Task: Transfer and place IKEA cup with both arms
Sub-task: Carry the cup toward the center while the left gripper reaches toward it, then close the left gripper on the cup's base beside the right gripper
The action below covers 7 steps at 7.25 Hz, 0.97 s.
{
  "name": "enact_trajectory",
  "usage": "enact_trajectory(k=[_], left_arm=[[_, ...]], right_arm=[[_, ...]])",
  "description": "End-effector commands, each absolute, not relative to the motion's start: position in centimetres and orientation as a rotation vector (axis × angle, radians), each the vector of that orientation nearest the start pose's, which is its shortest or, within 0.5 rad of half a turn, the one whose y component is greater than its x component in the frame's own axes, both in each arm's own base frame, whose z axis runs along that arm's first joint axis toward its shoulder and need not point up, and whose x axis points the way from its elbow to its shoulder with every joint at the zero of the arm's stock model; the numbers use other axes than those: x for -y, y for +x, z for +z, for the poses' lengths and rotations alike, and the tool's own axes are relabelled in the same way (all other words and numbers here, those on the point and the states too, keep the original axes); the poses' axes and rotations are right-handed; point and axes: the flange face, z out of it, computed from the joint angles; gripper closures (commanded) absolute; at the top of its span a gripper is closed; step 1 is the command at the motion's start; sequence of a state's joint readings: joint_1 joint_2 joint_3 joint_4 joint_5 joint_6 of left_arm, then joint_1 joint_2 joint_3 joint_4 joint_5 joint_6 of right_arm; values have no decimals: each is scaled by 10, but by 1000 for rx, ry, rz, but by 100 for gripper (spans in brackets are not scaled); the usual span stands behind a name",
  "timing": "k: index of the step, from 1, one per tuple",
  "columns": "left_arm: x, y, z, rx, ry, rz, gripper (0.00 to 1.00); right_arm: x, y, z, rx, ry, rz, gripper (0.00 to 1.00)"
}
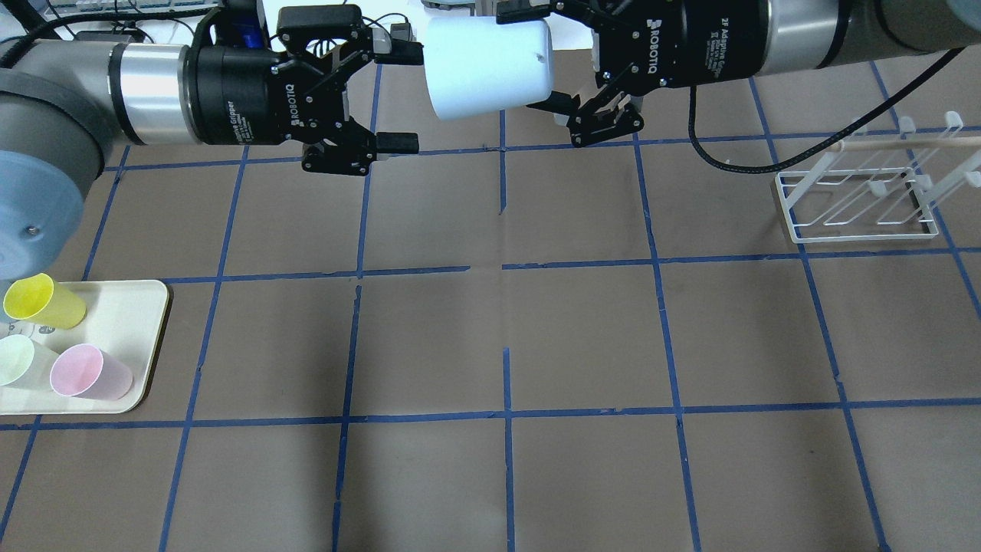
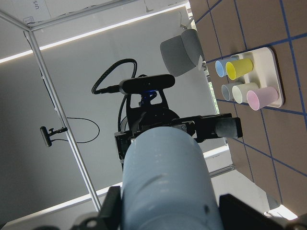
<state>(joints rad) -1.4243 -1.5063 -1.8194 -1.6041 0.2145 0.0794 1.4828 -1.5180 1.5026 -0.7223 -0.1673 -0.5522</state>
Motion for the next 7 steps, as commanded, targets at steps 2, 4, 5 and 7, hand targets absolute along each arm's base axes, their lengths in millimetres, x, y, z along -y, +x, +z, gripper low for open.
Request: enact_trajectory(k=[2,4,5,7], left_arm=[[467,-173,471,1745,194,-32,0],[460,-174,474,1739,184,-19,0],[458,-174,477,1738,177,-11,0],[454,-172,477,1703,179,2,0]], right_arm=[[484,202,508,-1679,188,260,42],[483,202,510,-1679,187,258,41],[482,202,510,-1680,187,259,41],[483,202,511,-1679,188,256,41]])
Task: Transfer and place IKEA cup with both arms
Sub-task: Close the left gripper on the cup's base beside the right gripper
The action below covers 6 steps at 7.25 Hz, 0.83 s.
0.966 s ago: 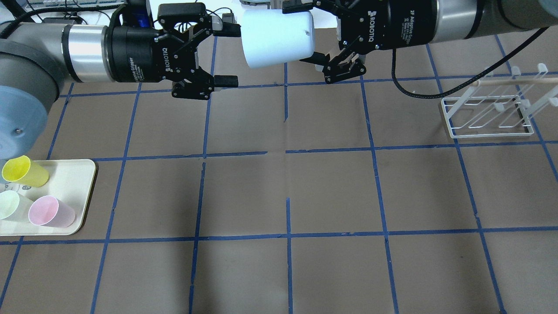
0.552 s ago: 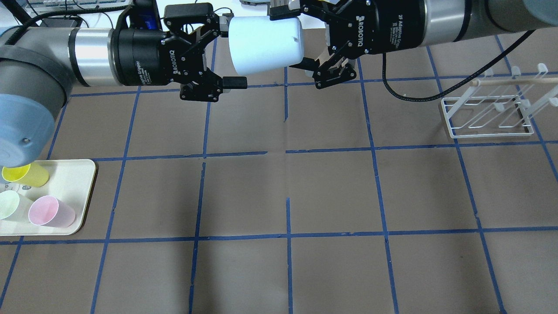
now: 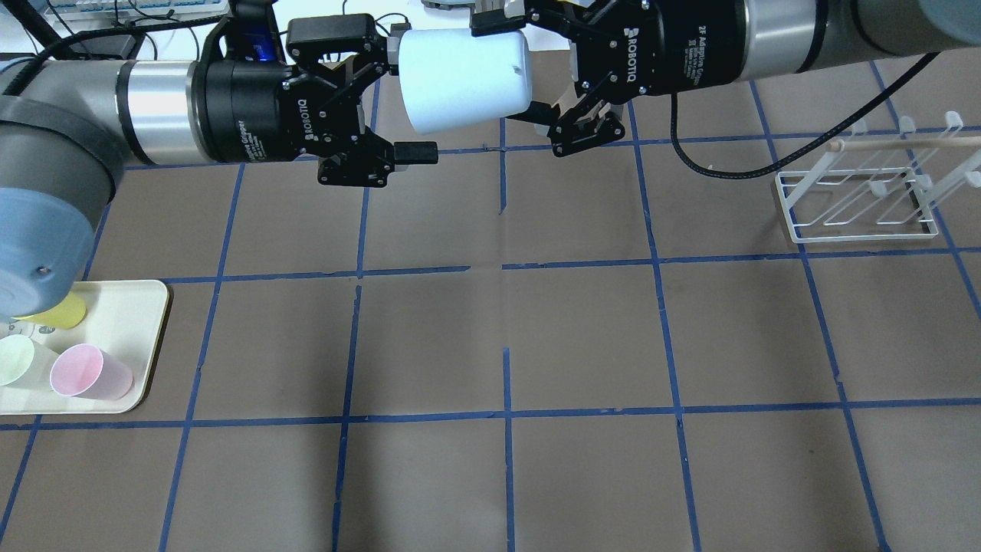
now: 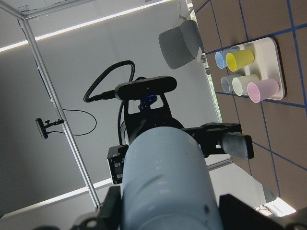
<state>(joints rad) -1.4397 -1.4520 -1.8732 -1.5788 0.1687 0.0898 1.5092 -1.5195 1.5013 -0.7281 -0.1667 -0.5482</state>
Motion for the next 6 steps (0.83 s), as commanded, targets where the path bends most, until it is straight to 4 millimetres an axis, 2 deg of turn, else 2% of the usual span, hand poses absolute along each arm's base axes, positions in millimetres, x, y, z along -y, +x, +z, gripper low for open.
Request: enact_trajectory(k=[1,6], left_arm=[[451,-172,473,1682,176,13,0],[451,-174,468,1614,153,46,2]], right_arm=[[483,202,511,-1679,188,258,41],[484,202,512,-1680,188,255,41]])
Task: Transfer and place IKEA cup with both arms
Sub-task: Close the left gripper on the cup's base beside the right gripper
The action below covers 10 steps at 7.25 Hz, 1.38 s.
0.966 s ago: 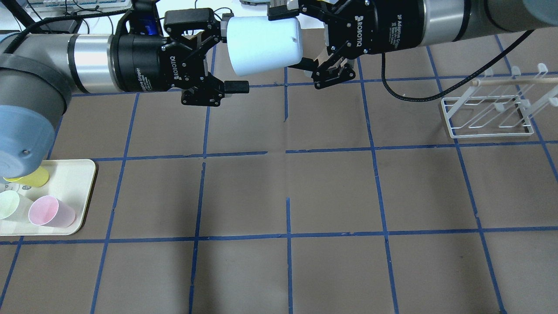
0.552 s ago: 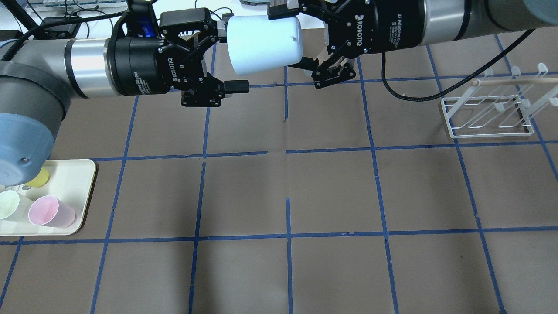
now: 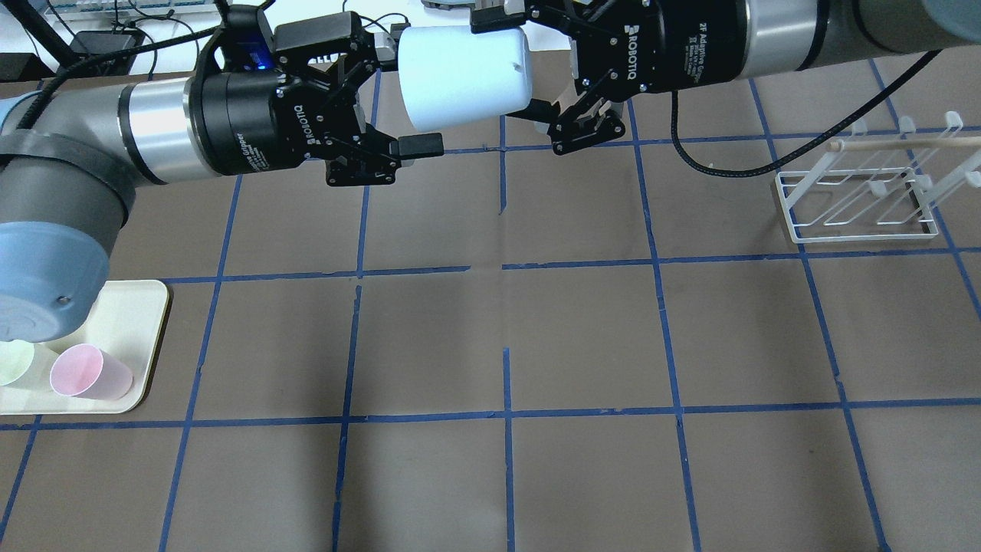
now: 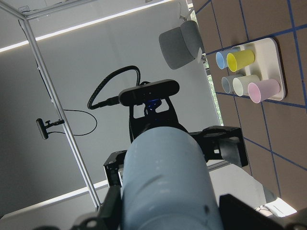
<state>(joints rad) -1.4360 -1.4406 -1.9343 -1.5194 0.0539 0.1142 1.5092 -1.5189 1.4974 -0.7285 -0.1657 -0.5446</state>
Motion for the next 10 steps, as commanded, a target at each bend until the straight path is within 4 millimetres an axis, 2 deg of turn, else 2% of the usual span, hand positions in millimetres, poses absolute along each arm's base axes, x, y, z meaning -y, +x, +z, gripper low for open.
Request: enact_trajectory(k=[1,2,4,5,6,7,9,10], left_arm=[[449,-175,460,1614,153,46,4],[447,-175,451,1615,144,56,9],[446,-175,455,1613,161,42,22],[446,-176,456,1611,162,39,25],[446,-176,458,1610,160,41,32],[446,-176,458,1610,164,36,34],[445,-176,461,1609,153,47,51],[445,-177,464,1609,148,51,55]], right_arm=[[484,202,512,-1680,188,258,41],[484,202,513,-1680,187,256,41],[484,202,512,-1680,188,258,41],[484,202,512,-1680,188,258,41],[484,202,512,-1679,189,257,41],[484,202,513,-1679,188,256,40],[485,202,511,-1678,191,257,40],[484,202,511,-1678,190,256,40]])
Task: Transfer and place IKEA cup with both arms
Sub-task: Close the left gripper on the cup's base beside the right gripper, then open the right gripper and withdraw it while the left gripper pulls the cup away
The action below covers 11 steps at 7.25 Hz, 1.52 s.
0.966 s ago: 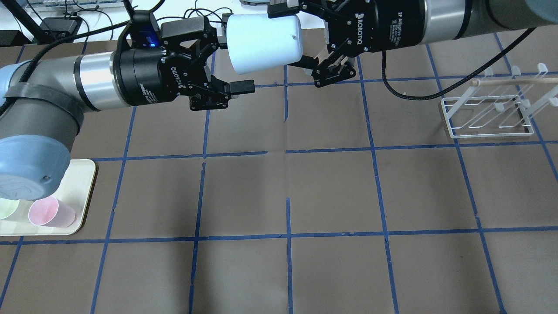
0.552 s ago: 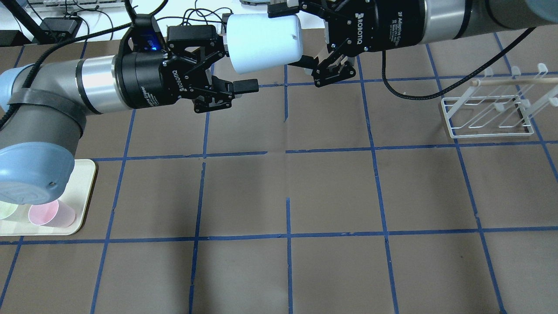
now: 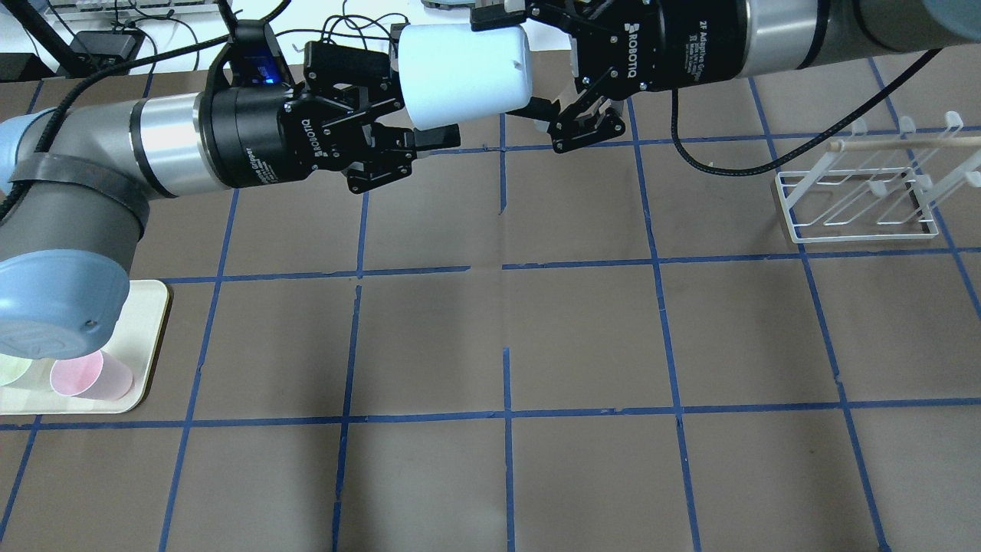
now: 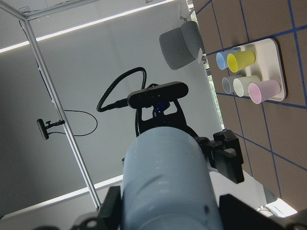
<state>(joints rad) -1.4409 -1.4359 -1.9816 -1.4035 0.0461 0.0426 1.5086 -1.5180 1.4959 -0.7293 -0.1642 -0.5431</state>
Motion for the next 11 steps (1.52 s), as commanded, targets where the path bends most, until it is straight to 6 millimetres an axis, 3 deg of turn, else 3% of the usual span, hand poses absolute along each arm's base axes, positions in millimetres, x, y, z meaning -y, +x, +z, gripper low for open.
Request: enact_trajectory(k=[1,3,4,5,6,9,11], left_arm=[[443,-177,468,1608,152,50,59],[440,-177,472,1611,139,64,79],[441,-177,473,1613,132,71,100],[441,-177,475,1616,124,80,100],[441,-177,476,1617,131,75,100],[441,-171,488,1623,149,89,100],[441,-167,488,1676,184,90,100]], right_arm=[[484,202,511,-1679,189,257,39],[484,202,511,-1678,190,258,39],[484,202,511,-1678,190,258,36],[484,202,512,-1679,188,256,23],[484,201,513,-1683,183,253,0],[490,196,519,-1683,219,267,0],[512,174,541,-1696,261,249,0]])
